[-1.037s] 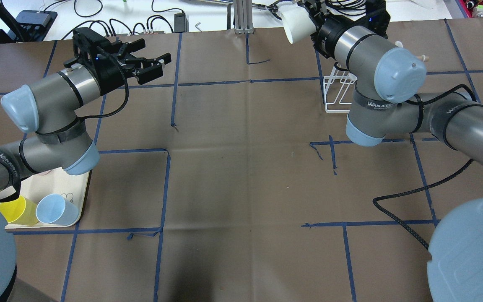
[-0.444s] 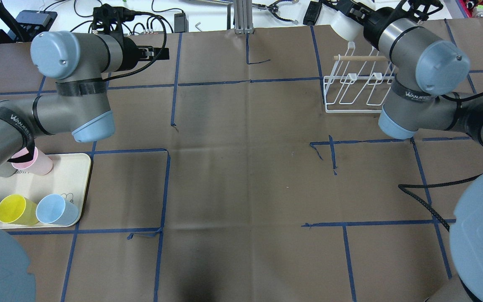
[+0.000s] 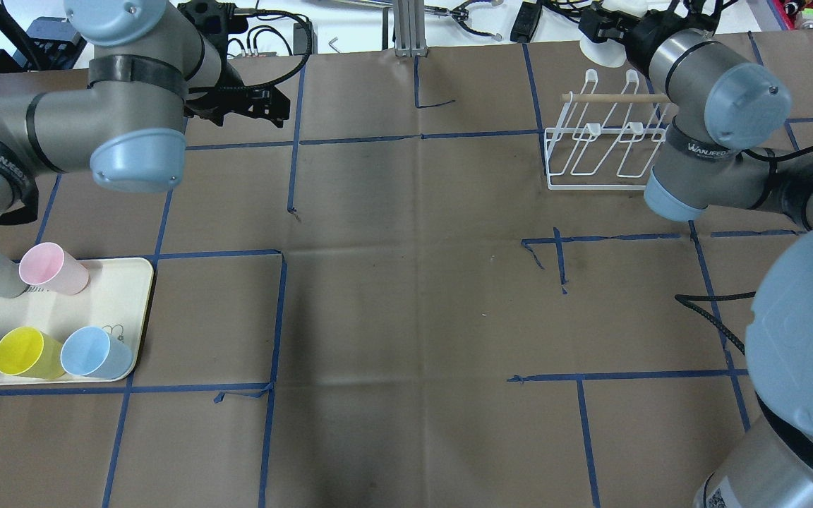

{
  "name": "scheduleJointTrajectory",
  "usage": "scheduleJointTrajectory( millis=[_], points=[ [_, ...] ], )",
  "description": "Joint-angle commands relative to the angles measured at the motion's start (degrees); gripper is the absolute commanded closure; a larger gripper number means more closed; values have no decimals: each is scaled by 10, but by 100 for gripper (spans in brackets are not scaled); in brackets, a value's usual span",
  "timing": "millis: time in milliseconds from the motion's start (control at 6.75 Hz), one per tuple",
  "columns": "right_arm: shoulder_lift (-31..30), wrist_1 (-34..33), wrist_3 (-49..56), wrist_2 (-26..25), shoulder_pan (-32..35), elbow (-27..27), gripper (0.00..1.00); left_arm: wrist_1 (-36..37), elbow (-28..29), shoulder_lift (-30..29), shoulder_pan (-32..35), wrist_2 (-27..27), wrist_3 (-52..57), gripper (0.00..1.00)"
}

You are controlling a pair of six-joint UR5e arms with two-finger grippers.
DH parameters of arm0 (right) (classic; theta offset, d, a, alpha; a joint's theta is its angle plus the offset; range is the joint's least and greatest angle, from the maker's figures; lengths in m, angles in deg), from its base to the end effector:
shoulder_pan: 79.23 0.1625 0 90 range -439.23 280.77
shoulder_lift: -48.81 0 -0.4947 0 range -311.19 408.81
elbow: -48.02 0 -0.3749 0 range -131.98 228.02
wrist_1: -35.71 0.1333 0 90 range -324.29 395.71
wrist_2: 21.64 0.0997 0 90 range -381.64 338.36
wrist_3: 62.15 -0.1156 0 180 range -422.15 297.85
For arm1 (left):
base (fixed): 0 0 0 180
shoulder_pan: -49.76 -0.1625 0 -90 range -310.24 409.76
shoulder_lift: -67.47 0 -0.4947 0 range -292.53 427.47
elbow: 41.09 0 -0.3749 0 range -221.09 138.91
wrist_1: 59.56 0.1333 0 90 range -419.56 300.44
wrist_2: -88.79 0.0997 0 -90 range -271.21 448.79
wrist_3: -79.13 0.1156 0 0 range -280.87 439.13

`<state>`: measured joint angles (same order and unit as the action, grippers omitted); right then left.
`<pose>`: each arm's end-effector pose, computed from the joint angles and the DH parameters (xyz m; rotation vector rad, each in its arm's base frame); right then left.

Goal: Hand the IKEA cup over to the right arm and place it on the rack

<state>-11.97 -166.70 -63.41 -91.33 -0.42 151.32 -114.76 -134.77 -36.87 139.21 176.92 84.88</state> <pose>0.0432 -0.6751 0.3972 -0.0383 2.4102 -1.7022 -0.1312 -0.6091 0.4440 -0.1477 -3.0881 0.4581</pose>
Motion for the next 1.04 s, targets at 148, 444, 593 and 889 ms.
scheduleJointTrajectory(
  millis=[148, 444, 593, 889],
  points=[
    [47, -1, 55, -1, 1, -22, 94, -284, 131, 39, -1, -1, -16, 1],
    [70, 0, 54, 0, 4, -47, 93, -315, 127, 58, -19, 0, -15, 1],
    [70, 0, 55, -1, 5, -43, 93, -316, 119, 65, -22, 6, -14, 1],
    [70, 2, 50, -1, 5, -27, 92, -318, 80, 82, -76, 7, 1, 0]
  ],
)
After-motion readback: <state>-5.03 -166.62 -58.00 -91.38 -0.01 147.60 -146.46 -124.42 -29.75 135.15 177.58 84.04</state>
